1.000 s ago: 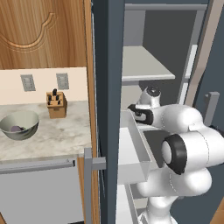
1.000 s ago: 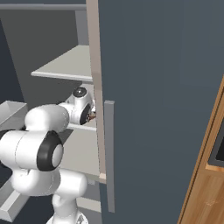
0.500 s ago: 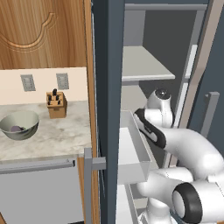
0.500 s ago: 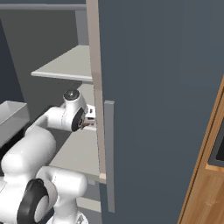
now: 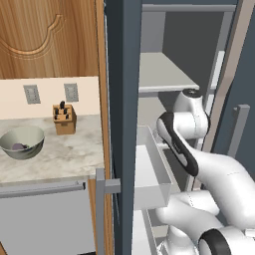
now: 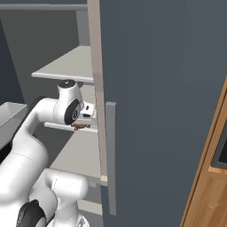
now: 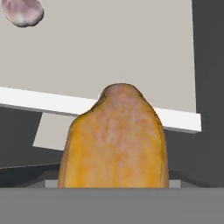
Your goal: Take the eggplant, chicken drumstick, and garlic from the freezer and place them in the bowl on the counter.
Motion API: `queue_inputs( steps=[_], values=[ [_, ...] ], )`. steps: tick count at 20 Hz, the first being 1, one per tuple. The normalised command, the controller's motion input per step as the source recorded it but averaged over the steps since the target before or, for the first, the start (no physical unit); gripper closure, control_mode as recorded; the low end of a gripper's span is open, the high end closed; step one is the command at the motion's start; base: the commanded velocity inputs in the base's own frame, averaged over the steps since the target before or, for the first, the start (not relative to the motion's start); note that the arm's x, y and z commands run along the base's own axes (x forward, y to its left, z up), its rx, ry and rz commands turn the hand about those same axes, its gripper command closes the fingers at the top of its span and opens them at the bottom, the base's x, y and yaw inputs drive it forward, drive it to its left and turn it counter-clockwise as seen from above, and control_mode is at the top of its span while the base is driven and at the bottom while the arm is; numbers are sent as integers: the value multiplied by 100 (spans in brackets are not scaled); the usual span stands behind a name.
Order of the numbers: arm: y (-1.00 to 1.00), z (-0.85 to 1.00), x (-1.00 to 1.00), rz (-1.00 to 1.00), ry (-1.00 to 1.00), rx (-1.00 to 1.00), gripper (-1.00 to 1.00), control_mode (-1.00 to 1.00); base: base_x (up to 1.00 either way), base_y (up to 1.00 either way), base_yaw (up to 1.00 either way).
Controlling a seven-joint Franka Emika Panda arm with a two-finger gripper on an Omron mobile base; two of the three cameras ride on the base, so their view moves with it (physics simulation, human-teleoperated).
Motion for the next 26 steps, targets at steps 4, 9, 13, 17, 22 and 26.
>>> queue_inputs(
  steps=[4,9,13,17,22,26],
  values=[
    [0,0,-55,0,1,0,100,-100,0,0,0],
    [0,22,-41,0,9,0,100,-100,0,0,0],
    [-6,7,-55,0,5,0,100,-100,0,0,0],
    [-2,9,-47,0,0,0,100,-100,0,0,0],
    [0,8,-17,0,0,0,100,-100,0,0,0],
    [0,1,-4,0,0,0,100,100,-36,-2,0]
  ],
)
